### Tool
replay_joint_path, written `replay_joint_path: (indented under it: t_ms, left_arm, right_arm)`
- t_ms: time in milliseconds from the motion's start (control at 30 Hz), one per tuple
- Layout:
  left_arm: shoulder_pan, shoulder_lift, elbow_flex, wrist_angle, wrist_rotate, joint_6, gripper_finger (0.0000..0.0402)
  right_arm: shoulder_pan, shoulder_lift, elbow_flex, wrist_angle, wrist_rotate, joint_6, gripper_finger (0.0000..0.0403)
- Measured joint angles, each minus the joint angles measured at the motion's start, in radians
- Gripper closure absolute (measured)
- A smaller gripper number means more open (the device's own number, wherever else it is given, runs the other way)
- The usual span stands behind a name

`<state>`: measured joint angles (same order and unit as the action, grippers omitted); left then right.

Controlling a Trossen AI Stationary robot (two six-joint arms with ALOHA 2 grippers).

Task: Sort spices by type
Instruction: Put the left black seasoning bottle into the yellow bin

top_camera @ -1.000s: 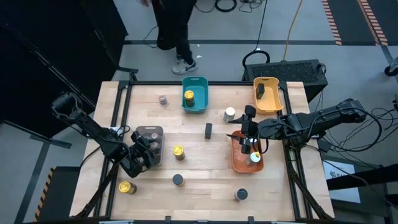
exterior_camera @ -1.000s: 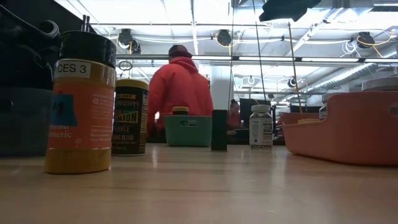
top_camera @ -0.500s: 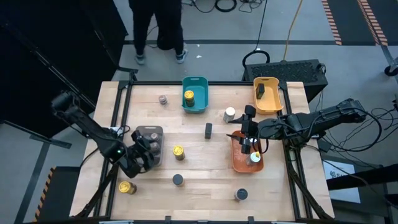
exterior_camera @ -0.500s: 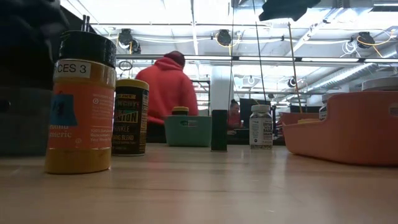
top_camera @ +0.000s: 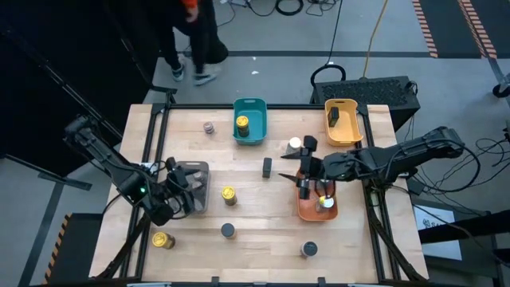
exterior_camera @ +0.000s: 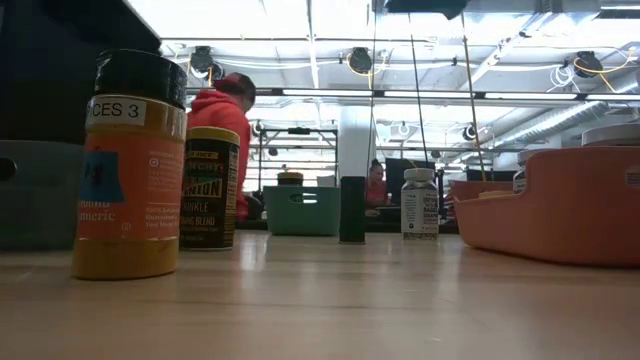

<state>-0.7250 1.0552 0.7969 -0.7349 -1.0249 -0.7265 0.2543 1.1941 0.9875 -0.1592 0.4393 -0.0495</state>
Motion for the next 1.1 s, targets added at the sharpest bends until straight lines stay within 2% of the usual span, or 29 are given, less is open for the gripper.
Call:
replay_joint_path:
  t_ms: [167,200,300,400,500,667,733,800,967,1033,1100]
  left_arm:
    - [0.0,0.0,0.024,0.001,0.002,0.08,0.0159]
    - [0.0,0.0,0.024,-0.002,0.036,0.082,0.0159]
    - [-0.002,0.008,0.016,0.022,0.225,0.084,0.0159]
    - [-0.004,0.042,0.004,0.122,0.38,0.091,0.0159]
    - [-0.01,0.095,0.005,0.208,0.497,0.185,0.0159]
    - [-0.008,0.16,0.024,0.224,0.651,0.29,0.0167]
    - [-0.009,0.181,0.024,0.225,0.685,0.265,0.0189]
    - [-0.015,0.208,0.024,0.244,0.693,0.244,0.0227]
    - [-0.03,0.28,0.024,0.326,0.68,0.229,0.0373]
    - [-0.03,0.307,0.024,0.365,0.68,0.194,0.0389]
    - [-0.03,0.337,0.024,0.386,0.679,0.161,0.039]
  right_arm:
    - [0.0,0.141,0.133,-0.008,-0.077,0.001,0.0177]
    - [0.0,0.172,0.161,-0.008,-0.098,0.001,0.0177]
    - [0.003,0.255,0.242,-0.04,-0.148,0.001,0.0176]
    - [0.013,0.325,0.313,-0.092,-0.187,0.0,0.0176]
    - [0.026,0.377,0.367,-0.137,-0.225,0.015,0.0177]
    - [0.065,0.413,0.397,-0.185,-0.314,0.084,0.0196]
    - [0.089,0.418,0.397,-0.21,-0.315,0.114,0.0213]
    - [0.117,0.421,0.397,-0.244,-0.313,0.131,0.0239]
    - [0.178,0.438,0.397,-0.254,-0.307,0.142,0.0339]
    - [0.197,0.446,0.397,-0.248,-0.307,0.143,0.0382]
    - [0.215,0.452,0.397,-0.253,-0.288,0.149,0.0393]
